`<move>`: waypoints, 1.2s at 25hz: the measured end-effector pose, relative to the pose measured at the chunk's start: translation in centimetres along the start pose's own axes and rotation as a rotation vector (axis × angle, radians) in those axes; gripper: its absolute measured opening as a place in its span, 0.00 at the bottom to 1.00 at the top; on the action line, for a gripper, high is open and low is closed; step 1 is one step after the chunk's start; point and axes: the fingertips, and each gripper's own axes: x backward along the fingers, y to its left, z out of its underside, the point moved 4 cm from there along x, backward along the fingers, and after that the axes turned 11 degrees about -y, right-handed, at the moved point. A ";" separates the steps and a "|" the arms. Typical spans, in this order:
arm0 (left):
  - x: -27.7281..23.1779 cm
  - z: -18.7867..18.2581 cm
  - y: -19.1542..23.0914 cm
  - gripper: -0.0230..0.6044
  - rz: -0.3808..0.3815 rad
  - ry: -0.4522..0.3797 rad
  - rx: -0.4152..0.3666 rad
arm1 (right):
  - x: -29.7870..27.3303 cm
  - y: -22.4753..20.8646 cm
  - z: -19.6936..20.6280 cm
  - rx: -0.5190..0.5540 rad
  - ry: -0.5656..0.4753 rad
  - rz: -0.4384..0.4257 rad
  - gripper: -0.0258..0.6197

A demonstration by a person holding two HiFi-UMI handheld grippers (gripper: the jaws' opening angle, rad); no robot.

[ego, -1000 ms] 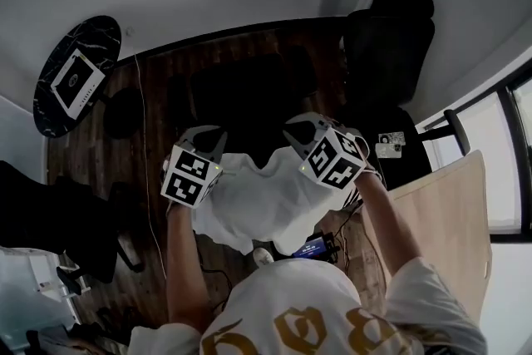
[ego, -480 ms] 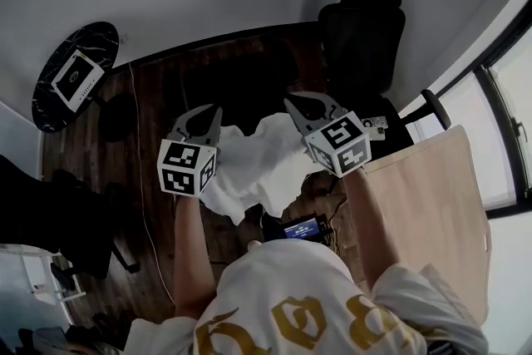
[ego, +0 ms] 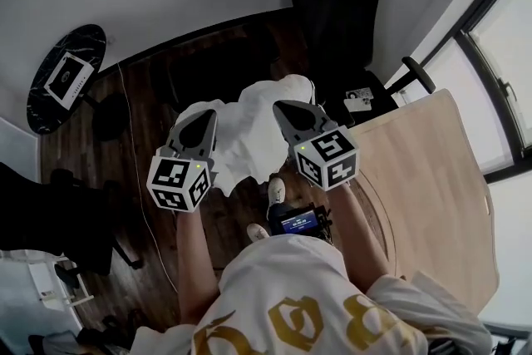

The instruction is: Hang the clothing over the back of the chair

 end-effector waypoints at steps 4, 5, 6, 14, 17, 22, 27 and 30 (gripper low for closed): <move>1.4 -0.5 -2.2 0.07 -0.024 -0.041 0.004 | 2.0 1.5 0.3 -0.024 -0.012 -0.010 0.06; 1.5 -0.4 -2.5 0.07 -0.034 -0.042 -0.006 | 2.4 1.8 0.4 -0.013 -0.014 -0.016 0.06; 1.7 -0.4 -2.9 0.07 -0.044 -0.042 -0.011 | 2.7 2.0 0.4 -0.002 -0.017 -0.022 0.06; 3.5 0.5 -8.1 0.07 -0.130 -0.039 0.009 | 7.0 2.1 -0.2 0.035 -0.057 -0.049 0.06; 4.7 0.2 -10.4 0.07 -0.149 -0.045 0.030 | 9.6 2.3 0.0 0.029 -0.056 -0.060 0.06; 6.1 -0.6 -12.4 0.07 -0.196 -0.102 0.040 | 12.2 1.8 0.1 0.028 -0.081 -0.087 0.06; 8.9 0.0 -14.0 0.07 -0.264 -0.108 0.063 | 14.7 2.8 1.0 0.038 -0.059 -0.115 0.06; 9.2 0.1 -14.5 0.07 -0.276 -0.112 0.070 | 15.6 3.0 0.8 0.056 -0.061 -0.125 0.06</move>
